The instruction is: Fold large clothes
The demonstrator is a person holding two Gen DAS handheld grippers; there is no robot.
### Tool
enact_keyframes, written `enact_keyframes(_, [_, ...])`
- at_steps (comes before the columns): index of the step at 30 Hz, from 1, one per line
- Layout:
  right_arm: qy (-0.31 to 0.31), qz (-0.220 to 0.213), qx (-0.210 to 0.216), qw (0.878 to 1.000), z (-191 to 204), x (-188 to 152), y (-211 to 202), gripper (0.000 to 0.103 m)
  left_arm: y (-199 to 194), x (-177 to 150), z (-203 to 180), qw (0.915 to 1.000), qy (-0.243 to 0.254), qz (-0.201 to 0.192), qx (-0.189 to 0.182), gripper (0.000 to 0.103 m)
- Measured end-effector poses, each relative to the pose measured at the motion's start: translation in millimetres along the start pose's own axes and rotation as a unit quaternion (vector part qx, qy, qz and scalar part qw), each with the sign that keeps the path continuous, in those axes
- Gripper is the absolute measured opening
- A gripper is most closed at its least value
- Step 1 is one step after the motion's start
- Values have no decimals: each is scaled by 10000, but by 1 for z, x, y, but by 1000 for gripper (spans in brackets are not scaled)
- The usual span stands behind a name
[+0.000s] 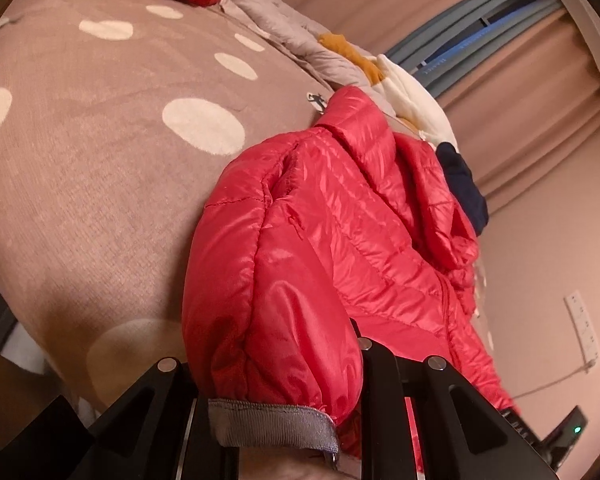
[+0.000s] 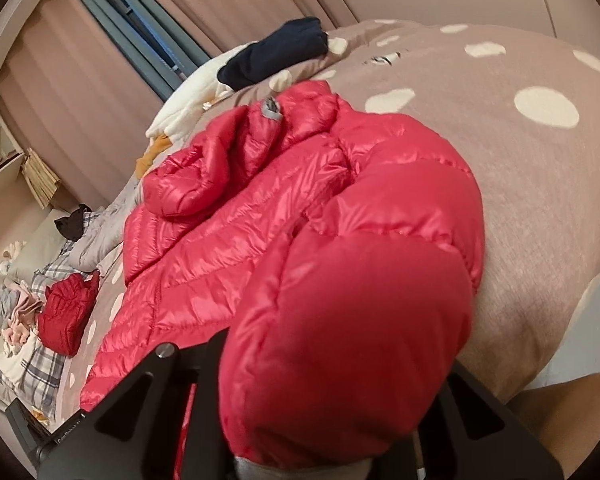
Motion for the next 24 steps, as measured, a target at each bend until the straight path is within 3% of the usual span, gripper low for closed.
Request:
enact_keyframes(11, [-67,-330,316,9989,10,16,-26,17,-21,10,-10,9993,230,-290,-32,19])
enact_keyframes(24, [-701,-811,446,9932,40,30,-60,17,-61,22,-26,9948,438,-886,-249,18])
Point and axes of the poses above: each gripper's, at about its wrist camera, not at the fingertips, and y roughly the way its jaws point, z to its left, x to its top, the point moved 3 cm from there along y, roughly the way its jaws point, and after that the axes turned 1 degree about -z, right-handed, at the moved point
